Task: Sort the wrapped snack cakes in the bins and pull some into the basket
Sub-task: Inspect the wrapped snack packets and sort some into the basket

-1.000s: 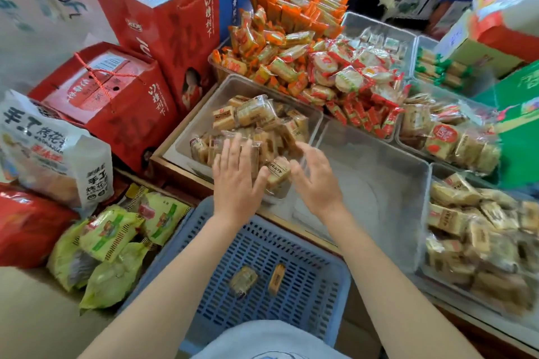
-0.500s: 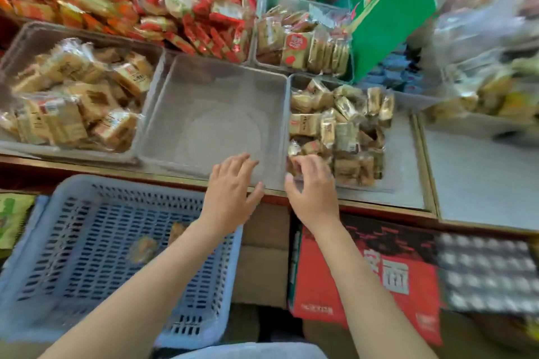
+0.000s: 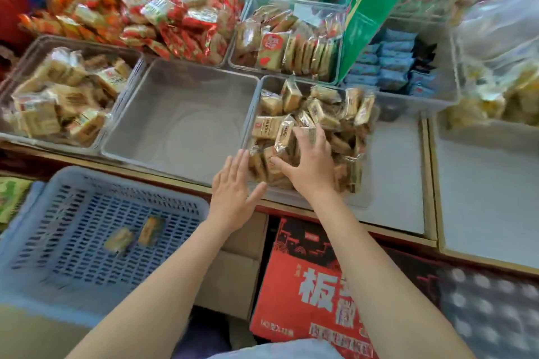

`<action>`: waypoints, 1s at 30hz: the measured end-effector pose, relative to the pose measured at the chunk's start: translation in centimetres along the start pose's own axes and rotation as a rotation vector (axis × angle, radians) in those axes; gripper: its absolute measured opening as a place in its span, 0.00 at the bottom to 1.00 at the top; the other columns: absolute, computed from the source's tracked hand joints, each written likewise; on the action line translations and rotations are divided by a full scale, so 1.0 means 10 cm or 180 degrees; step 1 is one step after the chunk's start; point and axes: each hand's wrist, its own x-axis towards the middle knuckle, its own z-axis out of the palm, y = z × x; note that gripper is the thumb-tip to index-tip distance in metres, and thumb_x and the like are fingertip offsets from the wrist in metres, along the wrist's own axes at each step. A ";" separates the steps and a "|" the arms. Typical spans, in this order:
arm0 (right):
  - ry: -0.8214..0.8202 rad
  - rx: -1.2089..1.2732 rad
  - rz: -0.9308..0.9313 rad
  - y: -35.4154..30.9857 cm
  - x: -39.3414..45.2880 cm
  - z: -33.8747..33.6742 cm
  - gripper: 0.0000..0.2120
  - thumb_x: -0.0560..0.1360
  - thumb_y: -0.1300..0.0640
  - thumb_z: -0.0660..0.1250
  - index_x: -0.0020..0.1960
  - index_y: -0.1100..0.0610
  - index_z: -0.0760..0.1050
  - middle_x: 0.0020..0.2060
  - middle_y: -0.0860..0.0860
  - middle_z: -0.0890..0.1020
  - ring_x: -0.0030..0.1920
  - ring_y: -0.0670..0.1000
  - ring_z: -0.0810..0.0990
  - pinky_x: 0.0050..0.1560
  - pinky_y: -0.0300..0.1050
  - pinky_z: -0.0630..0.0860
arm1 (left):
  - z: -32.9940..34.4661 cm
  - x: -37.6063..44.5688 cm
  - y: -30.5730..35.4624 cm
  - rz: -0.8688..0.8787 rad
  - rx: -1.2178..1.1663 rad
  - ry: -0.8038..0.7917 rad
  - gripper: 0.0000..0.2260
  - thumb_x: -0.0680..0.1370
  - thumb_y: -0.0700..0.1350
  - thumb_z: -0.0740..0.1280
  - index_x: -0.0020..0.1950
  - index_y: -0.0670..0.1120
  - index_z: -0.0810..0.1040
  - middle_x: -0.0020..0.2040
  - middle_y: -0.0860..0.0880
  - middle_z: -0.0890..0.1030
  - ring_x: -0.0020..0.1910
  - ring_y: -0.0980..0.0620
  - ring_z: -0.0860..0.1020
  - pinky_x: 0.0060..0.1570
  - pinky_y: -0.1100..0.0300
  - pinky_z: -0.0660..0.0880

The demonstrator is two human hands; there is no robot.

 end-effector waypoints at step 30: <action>0.0809 0.0246 0.0502 -0.02 0.20 0.16 0.26 0.75 0.39 0.72 0.67 0.52 0.80 0.74 0.48 0.72 0.65 0.58 0.71 0.61 0.53 0.69 | -0.06 0.05 -0.05 -0.0110 -0.0328 -0.0257 0.38 0.77 0.71 0.45 0.84 0.57 0.44 0.84 0.58 0.47 0.82 0.57 0.43 0.80 0.49 0.43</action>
